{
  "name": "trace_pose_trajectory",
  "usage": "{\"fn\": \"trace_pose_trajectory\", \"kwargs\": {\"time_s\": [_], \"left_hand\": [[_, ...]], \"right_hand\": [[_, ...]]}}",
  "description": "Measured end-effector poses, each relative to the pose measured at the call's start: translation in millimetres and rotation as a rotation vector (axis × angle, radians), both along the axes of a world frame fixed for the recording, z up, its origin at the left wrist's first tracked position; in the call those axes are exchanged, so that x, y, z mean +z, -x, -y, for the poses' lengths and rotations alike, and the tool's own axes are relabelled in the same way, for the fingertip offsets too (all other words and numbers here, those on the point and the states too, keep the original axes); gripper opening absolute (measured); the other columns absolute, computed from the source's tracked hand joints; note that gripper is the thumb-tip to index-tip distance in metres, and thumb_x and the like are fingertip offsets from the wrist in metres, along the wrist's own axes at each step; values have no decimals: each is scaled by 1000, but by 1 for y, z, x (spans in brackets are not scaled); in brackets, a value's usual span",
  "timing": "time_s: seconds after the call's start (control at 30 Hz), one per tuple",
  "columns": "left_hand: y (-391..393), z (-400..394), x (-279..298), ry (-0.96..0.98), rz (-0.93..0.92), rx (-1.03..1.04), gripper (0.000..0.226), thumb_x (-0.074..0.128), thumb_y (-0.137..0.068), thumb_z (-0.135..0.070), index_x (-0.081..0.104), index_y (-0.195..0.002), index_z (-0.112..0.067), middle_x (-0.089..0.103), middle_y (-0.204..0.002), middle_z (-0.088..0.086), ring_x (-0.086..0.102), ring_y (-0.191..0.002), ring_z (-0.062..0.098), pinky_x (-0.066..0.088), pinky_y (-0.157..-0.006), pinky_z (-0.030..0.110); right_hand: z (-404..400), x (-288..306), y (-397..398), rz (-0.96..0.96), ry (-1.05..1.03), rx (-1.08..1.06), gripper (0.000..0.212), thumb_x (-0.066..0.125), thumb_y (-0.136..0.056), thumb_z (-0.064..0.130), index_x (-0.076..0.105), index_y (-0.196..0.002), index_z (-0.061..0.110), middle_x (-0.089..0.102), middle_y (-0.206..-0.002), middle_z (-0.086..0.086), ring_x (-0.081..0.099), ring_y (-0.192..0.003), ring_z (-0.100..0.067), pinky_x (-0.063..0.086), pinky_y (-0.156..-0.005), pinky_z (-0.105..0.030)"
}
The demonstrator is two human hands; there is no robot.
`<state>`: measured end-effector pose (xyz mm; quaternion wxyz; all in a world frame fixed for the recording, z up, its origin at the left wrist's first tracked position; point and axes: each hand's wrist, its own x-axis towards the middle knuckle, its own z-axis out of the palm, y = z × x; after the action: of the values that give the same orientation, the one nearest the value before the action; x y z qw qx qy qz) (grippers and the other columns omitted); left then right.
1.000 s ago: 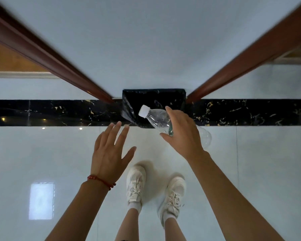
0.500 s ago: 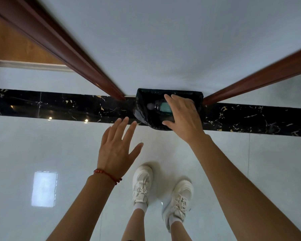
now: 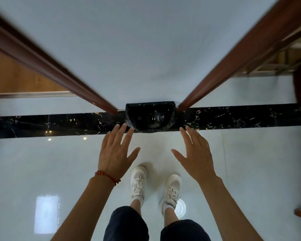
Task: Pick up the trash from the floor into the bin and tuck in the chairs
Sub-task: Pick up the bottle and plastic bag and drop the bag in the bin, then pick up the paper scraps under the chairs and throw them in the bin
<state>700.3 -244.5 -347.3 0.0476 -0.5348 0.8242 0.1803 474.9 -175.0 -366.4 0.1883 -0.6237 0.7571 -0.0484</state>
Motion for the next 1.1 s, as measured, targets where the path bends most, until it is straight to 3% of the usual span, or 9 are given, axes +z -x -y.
{"fn": "trace_pose_trajectory", "kwargs": {"time_s": [0.13, 0.23, 0.67, 0.77, 0.87, 0.97, 1.1], "left_hand": [[17, -10, 46, -5, -6, -69, 70, 12, -93, -57, 48, -128, -8, 51, -131, 18, 42, -124, 35, 32, -100, 50], [30, -15, 76, -8, -9, -144, 73, 9, -93, -57, 50, -126, -8, 52, -130, 17, 43, -123, 34, 34, -99, 50], [76, -45, 178, 26, 21, -735, 72, 9, -93, -56, 54, -124, -9, 57, -125, 16, 47, -118, 33, 42, -92, 52], [88, -69, 196, 44, -3, -846, 68, 9, -93, -56, 48, -126, -11, 57, -125, 15, 45, -118, 30, 43, -91, 51], [102, -102, 211, 57, -38, -942, 63, 10, -93, -56, 40, -127, -12, 57, -124, 16, 38, -119, 28, 42, -91, 51], [116, -146, 222, 59, -28, -1046, 66, 10, -93, -57, 44, -127, -11, 56, -125, 16, 39, -120, 28, 42, -91, 52], [135, -225, 237, 62, -1, -1194, 73, 9, -93, -56, 54, -124, -7, 56, -125, 17, 52, -116, 34, 42, -90, 53]], "right_hand": [[-29, 55, 13, -27, 24, -116, 66, 30, -86, 57, 40, -131, 11, 50, -134, -17, 48, -121, -32, 37, -97, -45], [-58, 90, 20, -50, 31, -227, 71, 18, -89, 60, 46, -129, 8, 51, -132, -17, 49, -120, -33, 37, -97, -48], [-214, 194, -8, -146, 64, -929, 67, 33, -84, 56, 48, -128, 8, 49, -135, -15, 45, -124, -33, 35, -99, -47], [-256, 213, -25, -147, 95, -1086, 64, 41, -83, 53, 50, -127, 7, 51, -132, -16, 47, -122, -34, 36, -98, -47], [-298, 227, -41, -146, 104, -1215, 68, 32, -84, 56, 52, -124, 5, 54, -129, -17, 50, -119, -35, 39, -95, -48], [-346, 235, -56, -132, 98, -1302, 74, 21, -88, 62, 53, -123, 5, 55, -127, -17, 51, -117, -34, 40, -94, -48], [-425, 242, -79, -135, 107, -1432, 66, 33, -84, 54, 54, -122, 4, 56, -127, -18, 52, -116, -35, 40, -94, -48]]}}
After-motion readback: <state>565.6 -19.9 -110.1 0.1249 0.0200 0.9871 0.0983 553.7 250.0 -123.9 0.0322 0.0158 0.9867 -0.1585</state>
